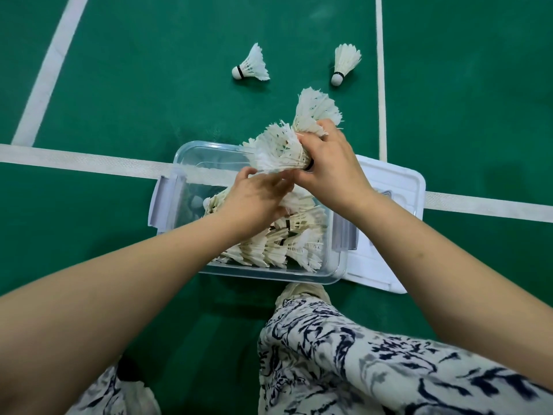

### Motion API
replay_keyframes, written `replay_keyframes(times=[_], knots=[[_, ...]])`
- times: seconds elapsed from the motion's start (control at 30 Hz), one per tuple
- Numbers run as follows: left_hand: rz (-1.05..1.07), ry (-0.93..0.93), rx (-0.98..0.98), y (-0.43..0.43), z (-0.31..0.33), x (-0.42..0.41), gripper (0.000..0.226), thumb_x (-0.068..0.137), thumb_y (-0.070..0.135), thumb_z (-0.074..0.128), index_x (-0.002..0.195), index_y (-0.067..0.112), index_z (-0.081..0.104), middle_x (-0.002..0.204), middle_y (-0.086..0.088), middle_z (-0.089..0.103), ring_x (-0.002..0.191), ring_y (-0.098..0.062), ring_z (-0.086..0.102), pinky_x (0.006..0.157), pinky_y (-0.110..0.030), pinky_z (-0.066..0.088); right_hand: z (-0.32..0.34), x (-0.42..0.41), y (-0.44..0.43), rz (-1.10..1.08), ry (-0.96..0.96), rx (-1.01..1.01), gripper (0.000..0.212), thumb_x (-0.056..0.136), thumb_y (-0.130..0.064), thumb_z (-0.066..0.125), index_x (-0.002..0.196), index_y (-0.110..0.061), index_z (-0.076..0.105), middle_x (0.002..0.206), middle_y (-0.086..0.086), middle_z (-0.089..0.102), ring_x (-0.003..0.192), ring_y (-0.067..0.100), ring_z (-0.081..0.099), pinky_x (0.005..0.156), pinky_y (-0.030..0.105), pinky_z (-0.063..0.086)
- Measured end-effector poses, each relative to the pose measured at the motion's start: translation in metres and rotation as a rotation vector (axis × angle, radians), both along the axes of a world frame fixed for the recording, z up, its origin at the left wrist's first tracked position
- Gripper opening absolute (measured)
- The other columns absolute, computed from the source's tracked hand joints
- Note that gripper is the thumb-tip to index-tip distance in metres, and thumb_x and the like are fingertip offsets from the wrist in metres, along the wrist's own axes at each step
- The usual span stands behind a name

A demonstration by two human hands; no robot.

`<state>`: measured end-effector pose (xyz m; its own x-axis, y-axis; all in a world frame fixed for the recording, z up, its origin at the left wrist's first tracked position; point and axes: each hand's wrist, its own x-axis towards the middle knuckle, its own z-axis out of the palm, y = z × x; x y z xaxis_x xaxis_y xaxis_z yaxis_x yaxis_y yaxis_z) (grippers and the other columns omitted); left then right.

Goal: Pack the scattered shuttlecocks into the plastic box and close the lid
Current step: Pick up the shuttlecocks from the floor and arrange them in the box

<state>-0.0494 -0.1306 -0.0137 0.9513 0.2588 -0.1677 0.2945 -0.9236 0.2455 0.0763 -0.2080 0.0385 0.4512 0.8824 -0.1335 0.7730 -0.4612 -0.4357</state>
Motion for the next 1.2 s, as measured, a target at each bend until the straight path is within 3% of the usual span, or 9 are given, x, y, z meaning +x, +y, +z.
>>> replay_keyframes(times=[0.07,0.27,0.4,0.63,0.7,0.8,0.9,1.07,1.2], knots=[[0.094,-0.146,-0.089,0.001,-0.002,-0.005,0.05,0.088,0.032,0.054,0.132,0.012,0.044,0.117,-0.013,0.059,0.107,-0.032,0.054,0.091,-0.04,0.03,-0.001,0.0,0.001,0.007,-0.002,-0.002,0.057,0.075,-0.043,0.067,0.124,-0.018,0.053,0.125,0.011,0.045,0.116,0.032,0.043,0.098,0.043,0.038],[-0.007,-0.129,-0.085,0.005,-0.005,-0.007,0.042,0.09,0.033,0.04,0.129,0.018,0.038,0.102,-0.024,0.061,0.083,-0.041,0.059,0.07,-0.046,0.049,0.001,-0.003,0.0,0.002,0.017,-0.002,0.06,0.075,-0.044,0.068,0.127,-0.018,0.051,0.13,0.01,0.042,0.12,0.031,0.04,0.101,0.04,0.036],[-0.053,-0.076,-0.052,0.011,-0.006,-0.004,0.036,0.093,0.028,0.042,0.125,0.016,0.052,0.114,-0.018,0.06,0.096,-0.038,0.058,0.077,-0.047,0.049,0.001,-0.002,-0.001,0.004,0.016,-0.002,0.059,0.076,-0.042,0.068,0.127,-0.019,0.051,0.129,0.009,0.044,0.123,0.031,0.038,0.102,0.04,0.035],[-0.048,-0.141,-0.128,0.013,0.009,-0.002,0.031,0.089,0.014,0.056,0.117,0.002,0.054,0.102,-0.019,0.065,0.085,-0.04,0.061,0.066,-0.043,0.047,-0.002,-0.001,0.003,0.006,0.015,0.008,0.054,0.073,-0.04,0.068,0.121,-0.02,0.055,0.118,0.008,0.046,0.112,0.031,0.044,0.096,0.043,0.039],[-0.068,-0.127,-0.139,0.008,0.014,-0.002,0.026,0.089,0.011,0.055,0.11,-0.003,0.055,0.105,-0.024,0.063,0.091,-0.042,0.06,0.073,-0.045,0.047,-0.001,-0.002,0.003,0.005,0.026,0.017,0.055,0.073,-0.043,0.068,0.121,-0.021,0.055,0.119,0.009,0.046,0.113,0.031,0.044,0.097,0.043,0.039],[0.0,0.042,-0.052,-0.001,0.017,0.006,0.032,0.096,0.015,0.043,0.125,0.002,0.046,0.127,-0.018,0.054,0.115,-0.034,0.051,0.092,-0.042,0.04,0.0,-0.003,0.003,0.003,0.037,0.027,0.057,0.073,-0.045,0.068,0.123,-0.021,0.055,0.122,0.01,0.046,0.114,0.031,0.044,0.099,0.044,0.038],[0.078,0.112,0.009,-0.012,0.02,0.01,0.034,0.092,0.002,0.04,0.126,0.006,0.041,0.119,-0.015,0.056,0.105,-0.032,0.055,0.083,-0.041,0.046,0.002,-0.004,0.003,0.001,0.042,0.023,0.058,0.074,-0.044,0.068,0.125,-0.021,0.054,0.124,0.01,0.044,0.114,0.032,0.044,0.1,0.043,0.038],[0.169,0.024,-0.119,-0.03,0.015,0.002,0.042,0.084,-0.004,0.041,0.123,0.01,0.041,0.112,-0.013,0.053,0.102,-0.033,0.053,0.075,-0.041,0.046,0.002,-0.004,0.002,-0.005,0.043,0.041,0.055,0.073,-0.041,0.071,0.122,-0.021,0.057,0.125,0.011,0.043,0.113,0.033,0.045,0.099,0.044,0.038],[0.2,0.101,-0.121,-0.033,0.011,-0.002,0.024,0.084,-0.002,0.043,0.107,0.005,0.045,0.11,-0.014,0.05,0.104,-0.031,0.048,0.078,-0.037,0.042,-0.001,-0.004,0.001,-0.013,0.047,0.034,0.055,0.073,-0.044,0.071,0.12,-0.021,0.057,0.126,0.012,0.044,0.116,0.033,0.043,0.1,0.046,0.038]])
